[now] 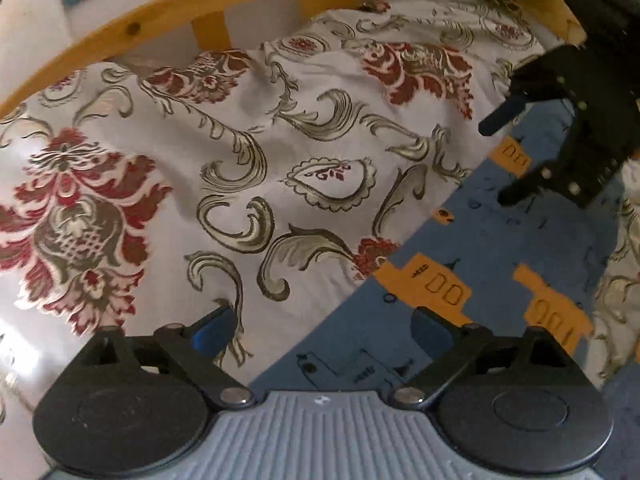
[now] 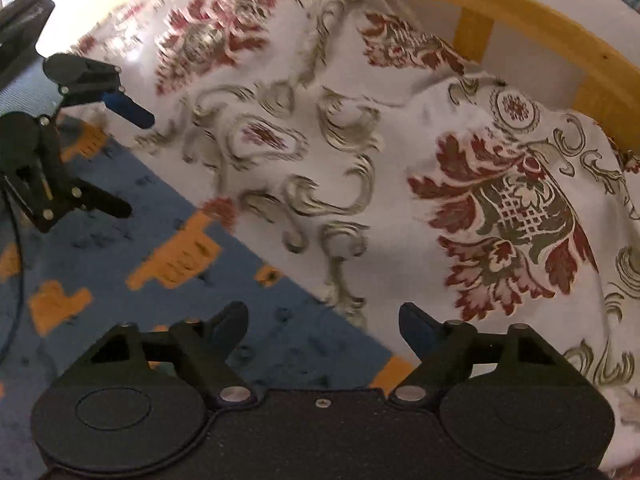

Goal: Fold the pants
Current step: 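Lower both grippers to the pants' leg hems and close on them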

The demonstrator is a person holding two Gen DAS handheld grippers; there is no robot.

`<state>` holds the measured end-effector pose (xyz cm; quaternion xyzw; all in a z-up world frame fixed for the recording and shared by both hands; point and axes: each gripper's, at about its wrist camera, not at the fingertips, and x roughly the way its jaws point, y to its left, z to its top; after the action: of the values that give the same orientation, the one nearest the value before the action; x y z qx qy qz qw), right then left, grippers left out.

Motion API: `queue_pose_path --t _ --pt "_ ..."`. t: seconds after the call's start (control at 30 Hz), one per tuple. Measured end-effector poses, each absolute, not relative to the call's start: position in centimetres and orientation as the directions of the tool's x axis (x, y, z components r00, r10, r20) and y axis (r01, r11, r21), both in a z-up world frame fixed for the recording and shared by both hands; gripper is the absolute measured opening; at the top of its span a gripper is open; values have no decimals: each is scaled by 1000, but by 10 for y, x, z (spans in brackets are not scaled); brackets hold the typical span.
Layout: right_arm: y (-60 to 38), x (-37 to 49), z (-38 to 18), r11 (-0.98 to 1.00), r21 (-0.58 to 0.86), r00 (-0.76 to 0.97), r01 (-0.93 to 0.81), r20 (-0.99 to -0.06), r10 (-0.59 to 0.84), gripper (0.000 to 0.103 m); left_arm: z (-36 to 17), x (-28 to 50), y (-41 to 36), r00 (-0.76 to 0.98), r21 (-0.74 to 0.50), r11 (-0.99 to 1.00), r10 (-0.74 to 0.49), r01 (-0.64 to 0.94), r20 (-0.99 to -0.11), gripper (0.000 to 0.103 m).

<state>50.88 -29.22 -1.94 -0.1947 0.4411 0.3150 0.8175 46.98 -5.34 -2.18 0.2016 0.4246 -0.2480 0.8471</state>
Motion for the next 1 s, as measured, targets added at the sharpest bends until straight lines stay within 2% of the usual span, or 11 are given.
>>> queue_pose_path --t 0.07,0.13,0.27,0.3,0.33,0.43,0.47,0.53,0.63,0.9,1.0 --pt "-294 517 -26 716 -37 385 -697 -861 331 80 -33 479 -54 488 132 794 -224 593 -844 84" --pt "-294 524 -34 695 -15 335 -718 -884 326 79 -45 486 -53 445 123 794 -199 596 -873 77" --pt "-291 520 -43 647 -44 311 -761 -900 304 71 -52 482 -54 454 164 751 -197 640 -869 73" --pt "-292 519 -43 649 -35 310 -760 -897 315 63 -53 482 -55 454 166 746 -200 645 -868 68" --pt "-293 517 -43 651 -28 312 -758 -893 324 51 -52 481 -55 452 158 747 -207 646 -868 55" --pt "-289 510 -42 651 -41 333 -758 -882 333 34 -50 474 -60 454 157 741 -217 653 -864 24" --pt "-288 506 -41 648 -56 347 -760 -878 331 30 -49 471 -65 457 168 730 -216 662 -863 17" --pt "-286 502 -40 656 -80 373 -750 -871 320 12 -51 462 -72 484 209 715 -202 667 -851 10" --pt "-282 495 -38 667 -132 424 -733 -856 297 4 -48 463 -72 503 207 741 -198 639 -841 4" --pt "-271 494 -12 695 -314 625 -647 -741 247 2 -18 467 -69 667 284 808 -172 517 -725 3" --pt "-262 509 -19 697 -327 628 -638 -745 225 2 -28 480 -71 664 303 819 -122 487 -737 4"
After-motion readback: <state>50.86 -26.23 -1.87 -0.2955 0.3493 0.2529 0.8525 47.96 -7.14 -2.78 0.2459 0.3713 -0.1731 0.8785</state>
